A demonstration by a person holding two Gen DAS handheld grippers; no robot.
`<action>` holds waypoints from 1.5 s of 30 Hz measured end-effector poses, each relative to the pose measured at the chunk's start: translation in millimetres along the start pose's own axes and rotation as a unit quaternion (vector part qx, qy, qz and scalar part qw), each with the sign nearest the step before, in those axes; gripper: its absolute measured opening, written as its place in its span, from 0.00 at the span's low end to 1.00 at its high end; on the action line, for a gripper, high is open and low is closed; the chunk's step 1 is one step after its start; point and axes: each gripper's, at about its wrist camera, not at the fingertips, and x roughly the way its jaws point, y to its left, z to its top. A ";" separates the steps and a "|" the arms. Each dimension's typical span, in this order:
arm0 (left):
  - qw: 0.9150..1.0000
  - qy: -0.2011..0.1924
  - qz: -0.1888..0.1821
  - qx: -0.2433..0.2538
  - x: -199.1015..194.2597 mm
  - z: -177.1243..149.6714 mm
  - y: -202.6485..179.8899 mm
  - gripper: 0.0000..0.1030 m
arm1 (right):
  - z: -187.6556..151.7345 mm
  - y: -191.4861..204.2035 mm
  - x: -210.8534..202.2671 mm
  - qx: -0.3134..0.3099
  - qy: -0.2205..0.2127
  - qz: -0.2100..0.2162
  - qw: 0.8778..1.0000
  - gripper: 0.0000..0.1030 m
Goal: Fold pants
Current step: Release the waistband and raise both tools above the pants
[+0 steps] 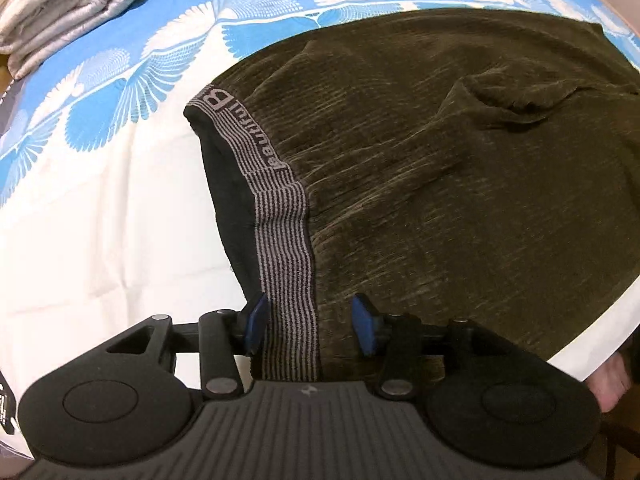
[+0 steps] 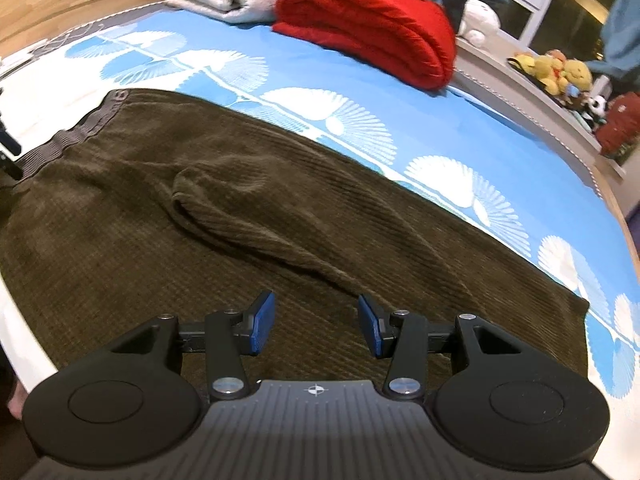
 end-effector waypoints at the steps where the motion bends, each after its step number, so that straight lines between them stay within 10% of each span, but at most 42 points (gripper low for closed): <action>1: 1.000 0.002 0.001 0.003 1.0 0.4 -1.4 0.50 | 0.1 -0.7 0.2 0.002 0.000 -0.003 1.000 0.46; 12: 0.996 0.038 0.005 0.077 25.6 -6.7 -21.3 0.48 | 1.5 0.1 5.5 -0.005 0.005 -0.008 1.000 0.46; 23: 1.000 -0.023 -0.014 -0.005 1.3 23.4 -0.1 0.47 | 10.7 -4.0 2.0 0.012 -0.016 -0.019 1.000 0.46; 29: 0.996 -0.061 -0.027 -0.059 -10.1 50.9 3.3 0.07 | 25.2 -24.6 -3.1 0.085 -0.049 -0.037 0.994 0.46; 36: 0.981 -0.099 -0.044 -0.163 -26.1 104.3 14.4 0.06 | 41.2 -51.8 -5.6 0.174 -0.097 -0.054 0.978 0.12; 45: 0.966 -0.147 -0.016 -0.214 23.0 185.3 40.7 0.06 | 47.9 -68.0 12.7 0.215 -0.089 -0.035 0.972 0.11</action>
